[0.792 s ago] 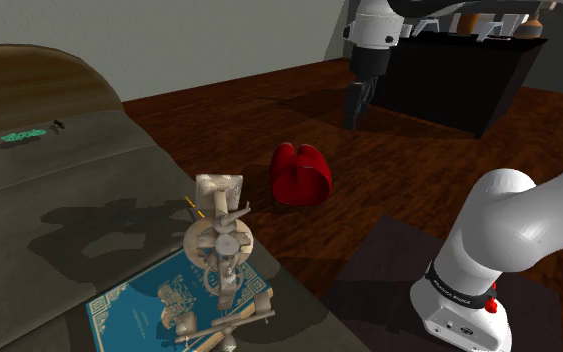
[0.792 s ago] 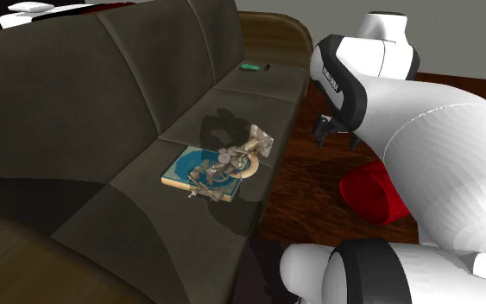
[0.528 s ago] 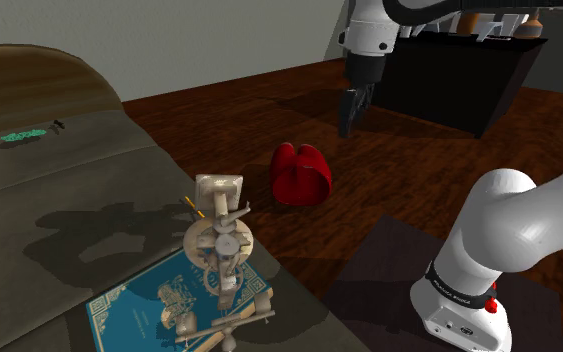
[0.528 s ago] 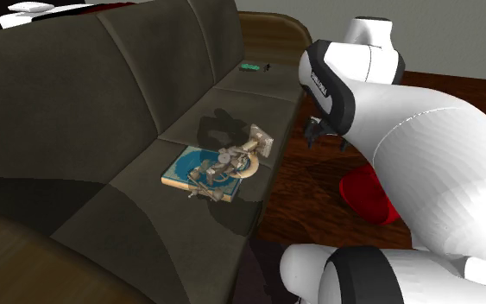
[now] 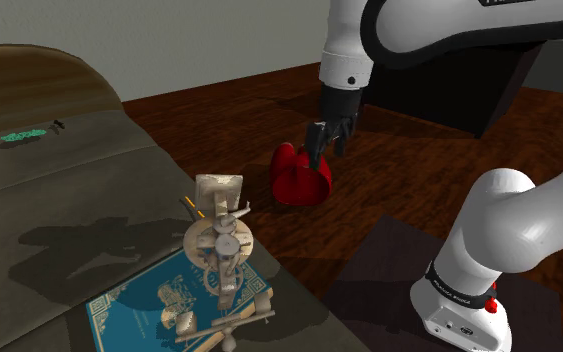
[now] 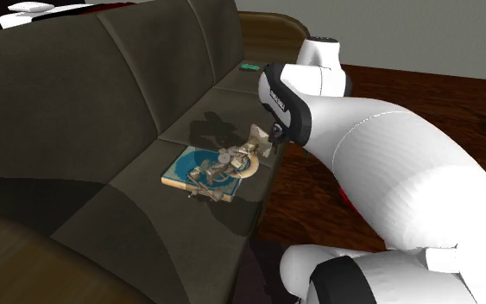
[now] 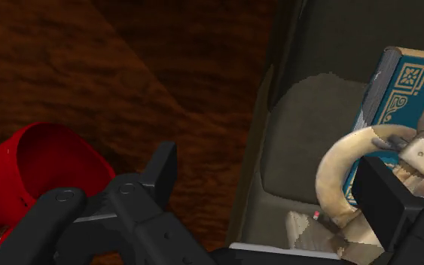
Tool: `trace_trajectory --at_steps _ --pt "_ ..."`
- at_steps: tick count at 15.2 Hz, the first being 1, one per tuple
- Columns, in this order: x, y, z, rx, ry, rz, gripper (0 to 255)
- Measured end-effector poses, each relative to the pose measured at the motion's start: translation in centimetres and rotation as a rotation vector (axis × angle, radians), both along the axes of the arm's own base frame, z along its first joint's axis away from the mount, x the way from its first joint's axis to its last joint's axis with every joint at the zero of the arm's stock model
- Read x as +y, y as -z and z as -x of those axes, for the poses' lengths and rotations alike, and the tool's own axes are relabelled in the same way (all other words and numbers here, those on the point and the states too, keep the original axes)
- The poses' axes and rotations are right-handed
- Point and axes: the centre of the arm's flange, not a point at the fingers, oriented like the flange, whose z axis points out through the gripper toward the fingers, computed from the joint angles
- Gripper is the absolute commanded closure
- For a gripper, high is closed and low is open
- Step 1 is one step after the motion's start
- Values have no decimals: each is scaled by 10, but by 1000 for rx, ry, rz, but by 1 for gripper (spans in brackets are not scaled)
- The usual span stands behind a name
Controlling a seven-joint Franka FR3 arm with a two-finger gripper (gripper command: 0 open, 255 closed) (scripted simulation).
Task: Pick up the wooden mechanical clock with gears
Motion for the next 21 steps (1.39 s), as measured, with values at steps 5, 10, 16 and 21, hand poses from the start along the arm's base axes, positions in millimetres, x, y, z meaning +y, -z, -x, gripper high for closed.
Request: trace_trajectory --at_steps 5,10,16,21 --pt "59 23 -8 2 105 -21 0" --pt "116 45 -19 3 211 -40 0" --pt "184 69 -41 3 337 -63 0" --pt "229 86 -61 5 418 -82 0"
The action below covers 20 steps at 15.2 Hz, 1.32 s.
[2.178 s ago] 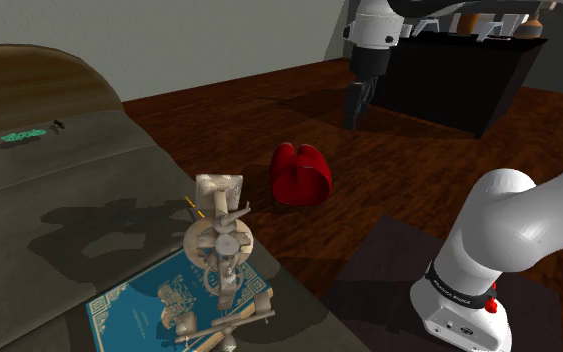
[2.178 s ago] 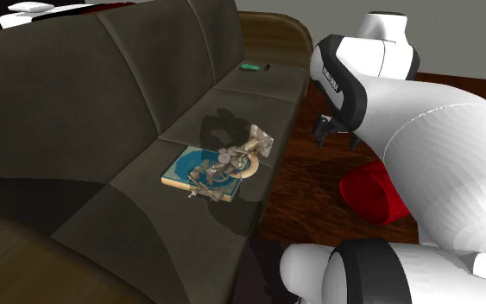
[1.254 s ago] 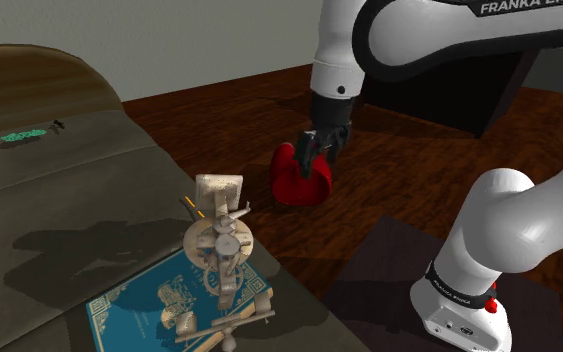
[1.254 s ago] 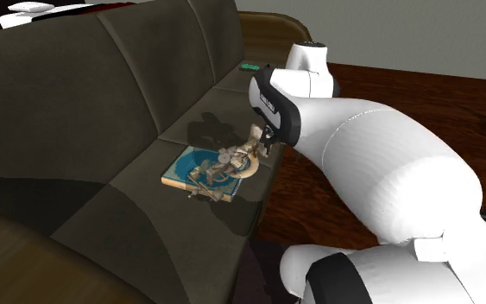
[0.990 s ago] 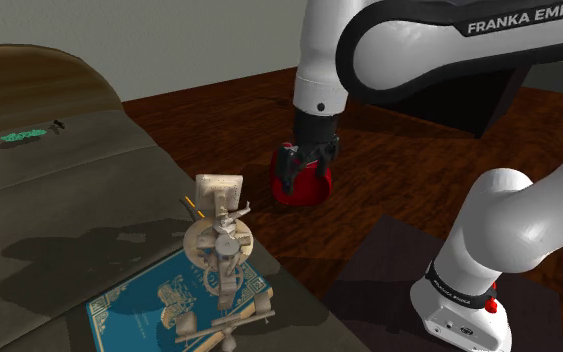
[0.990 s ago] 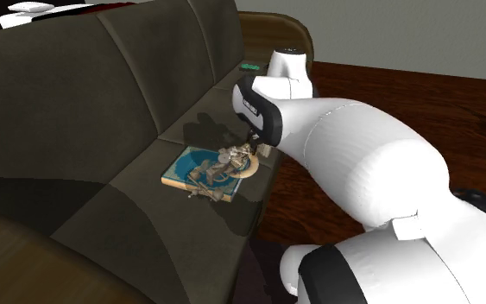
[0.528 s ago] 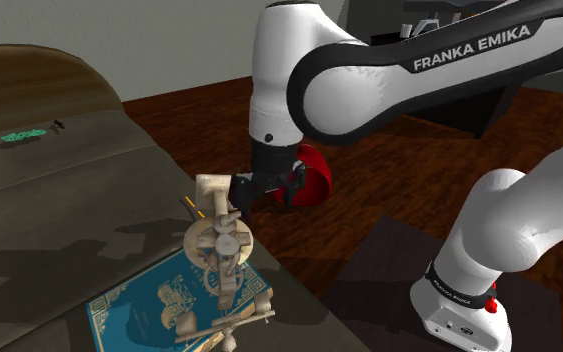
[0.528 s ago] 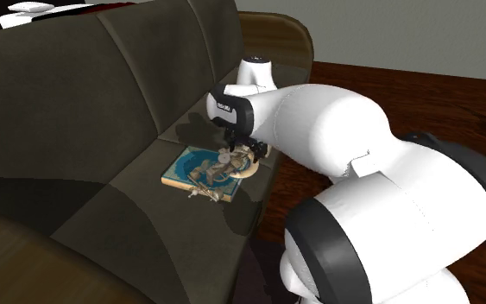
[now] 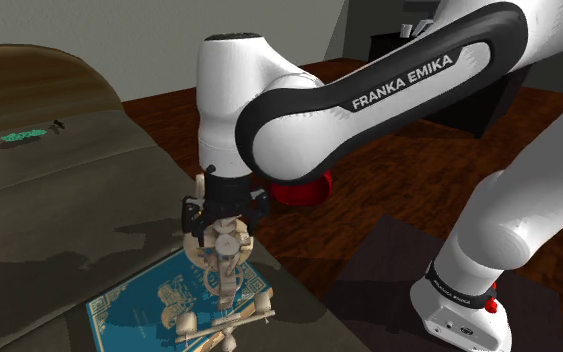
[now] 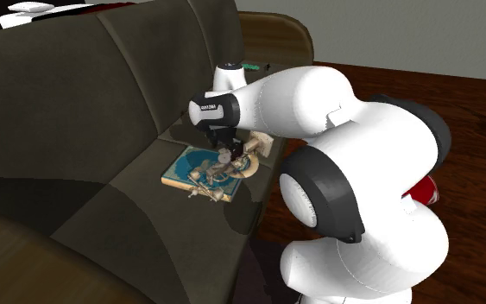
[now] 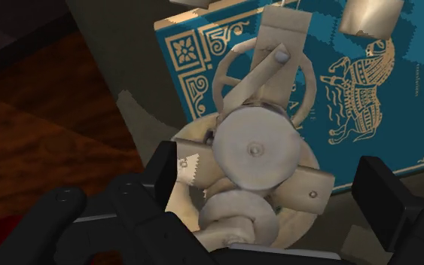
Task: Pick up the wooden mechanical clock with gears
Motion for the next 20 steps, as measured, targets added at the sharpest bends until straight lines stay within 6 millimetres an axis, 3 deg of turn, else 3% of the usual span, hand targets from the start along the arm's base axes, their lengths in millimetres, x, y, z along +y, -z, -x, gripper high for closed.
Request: trace_trajectory --at_steps 7,8,20 --pt "1 34 -4 0 7 -2 0" --pt "1 36 -3 0 7 -2 255" --pt "1 31 -1 0 7 -2 255"
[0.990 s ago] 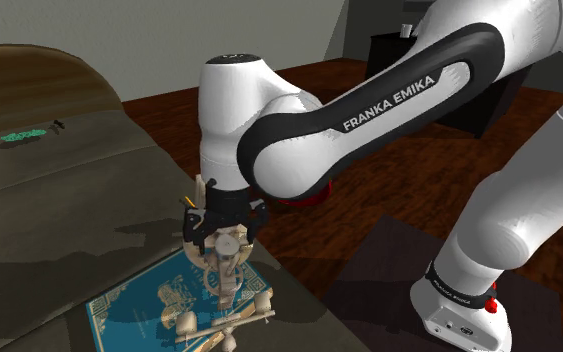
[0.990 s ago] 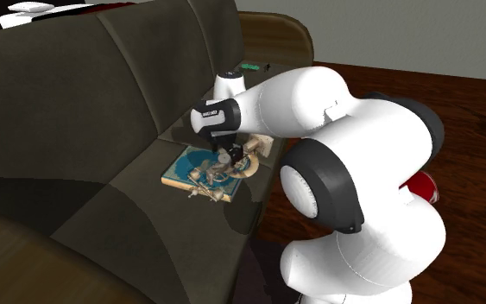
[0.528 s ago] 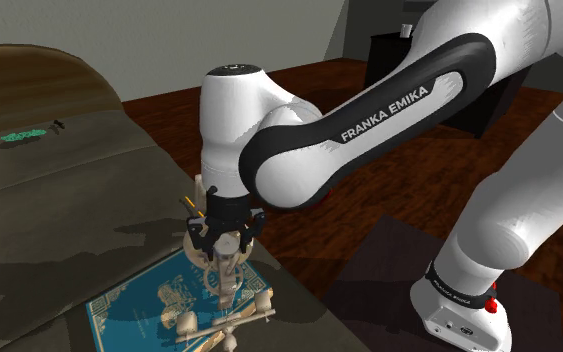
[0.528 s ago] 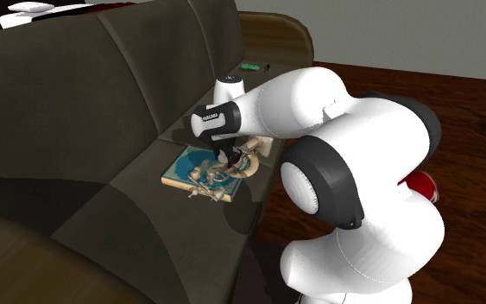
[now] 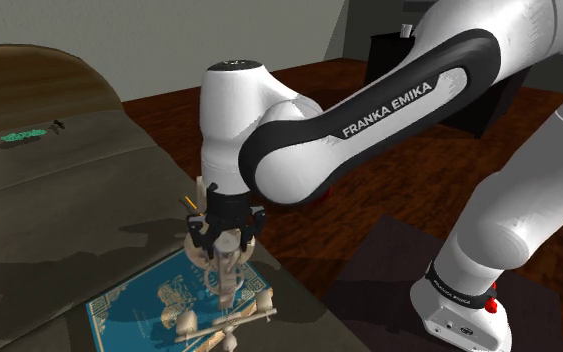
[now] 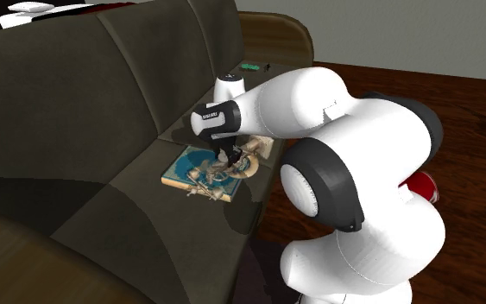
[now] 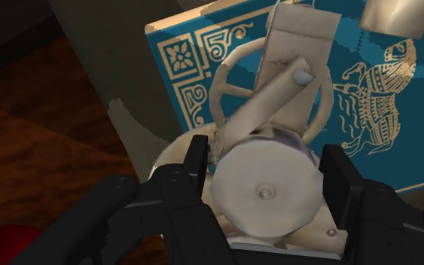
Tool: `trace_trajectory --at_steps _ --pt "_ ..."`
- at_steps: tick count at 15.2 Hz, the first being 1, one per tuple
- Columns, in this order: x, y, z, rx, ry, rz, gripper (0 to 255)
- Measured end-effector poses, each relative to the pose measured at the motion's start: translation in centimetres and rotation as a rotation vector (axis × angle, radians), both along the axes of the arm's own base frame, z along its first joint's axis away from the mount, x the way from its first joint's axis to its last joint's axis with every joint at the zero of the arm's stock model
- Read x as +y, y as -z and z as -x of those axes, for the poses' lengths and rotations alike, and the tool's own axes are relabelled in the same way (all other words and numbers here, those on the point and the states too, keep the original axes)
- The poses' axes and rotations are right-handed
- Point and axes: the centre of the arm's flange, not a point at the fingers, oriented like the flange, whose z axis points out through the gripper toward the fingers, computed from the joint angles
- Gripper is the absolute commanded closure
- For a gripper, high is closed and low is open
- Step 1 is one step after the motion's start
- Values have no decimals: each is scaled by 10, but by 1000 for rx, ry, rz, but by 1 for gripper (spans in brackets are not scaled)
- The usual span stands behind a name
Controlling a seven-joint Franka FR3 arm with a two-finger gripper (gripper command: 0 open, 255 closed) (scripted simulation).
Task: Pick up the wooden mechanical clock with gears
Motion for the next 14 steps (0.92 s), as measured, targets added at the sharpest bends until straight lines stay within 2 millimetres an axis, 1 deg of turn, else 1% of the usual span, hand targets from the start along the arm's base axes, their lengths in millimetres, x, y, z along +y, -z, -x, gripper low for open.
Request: trace_trajectory --at_steps 14 --pt "0 -68 -1 3 0 1 255"
